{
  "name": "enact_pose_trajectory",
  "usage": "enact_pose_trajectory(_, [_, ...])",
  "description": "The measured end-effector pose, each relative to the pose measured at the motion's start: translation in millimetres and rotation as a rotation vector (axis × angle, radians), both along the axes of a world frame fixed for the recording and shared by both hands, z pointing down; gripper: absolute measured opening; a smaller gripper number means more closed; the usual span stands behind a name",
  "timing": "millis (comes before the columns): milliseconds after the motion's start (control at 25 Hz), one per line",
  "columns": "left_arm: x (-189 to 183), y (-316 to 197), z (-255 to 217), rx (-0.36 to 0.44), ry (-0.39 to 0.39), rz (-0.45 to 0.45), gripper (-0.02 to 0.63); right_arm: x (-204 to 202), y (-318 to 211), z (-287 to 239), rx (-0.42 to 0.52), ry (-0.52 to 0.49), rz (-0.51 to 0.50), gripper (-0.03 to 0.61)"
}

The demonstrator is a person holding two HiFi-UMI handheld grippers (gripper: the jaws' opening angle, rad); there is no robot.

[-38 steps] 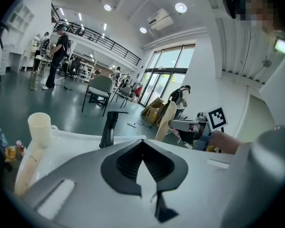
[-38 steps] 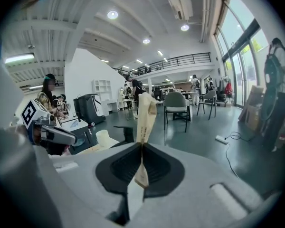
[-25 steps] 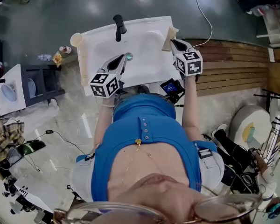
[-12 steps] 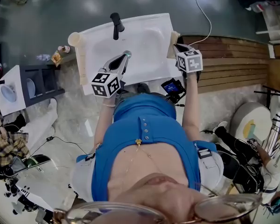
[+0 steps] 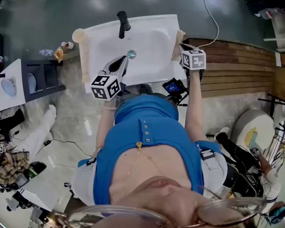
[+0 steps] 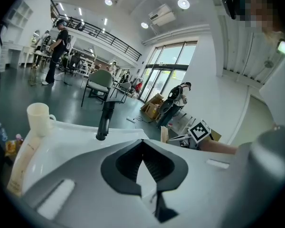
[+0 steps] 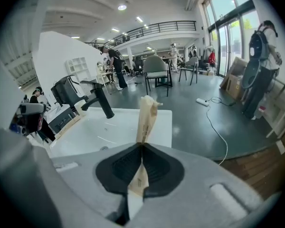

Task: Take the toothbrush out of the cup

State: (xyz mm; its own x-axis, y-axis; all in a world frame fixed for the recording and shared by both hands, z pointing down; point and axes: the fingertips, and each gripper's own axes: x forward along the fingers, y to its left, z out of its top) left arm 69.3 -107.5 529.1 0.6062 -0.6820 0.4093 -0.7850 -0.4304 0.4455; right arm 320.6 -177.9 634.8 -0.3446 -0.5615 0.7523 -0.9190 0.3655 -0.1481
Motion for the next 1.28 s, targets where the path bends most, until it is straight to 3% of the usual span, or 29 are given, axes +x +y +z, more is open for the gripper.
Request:
enact_pose_trajectory(600, [-24.5, 4.6, -0.9, -0.002, -0.004, -0.088, 0.000, 6.7, -29.3, 39.3, -0.036, -0.018, 0.064, 0.008])
enact_pose_trajectory(1280, [-32.9, -1.1, -0.1, -0.006, -0.001, -0.109, 0.000, 12.0, -38.5, 70.0, -0.105, 0.000, 0.095, 0.014])
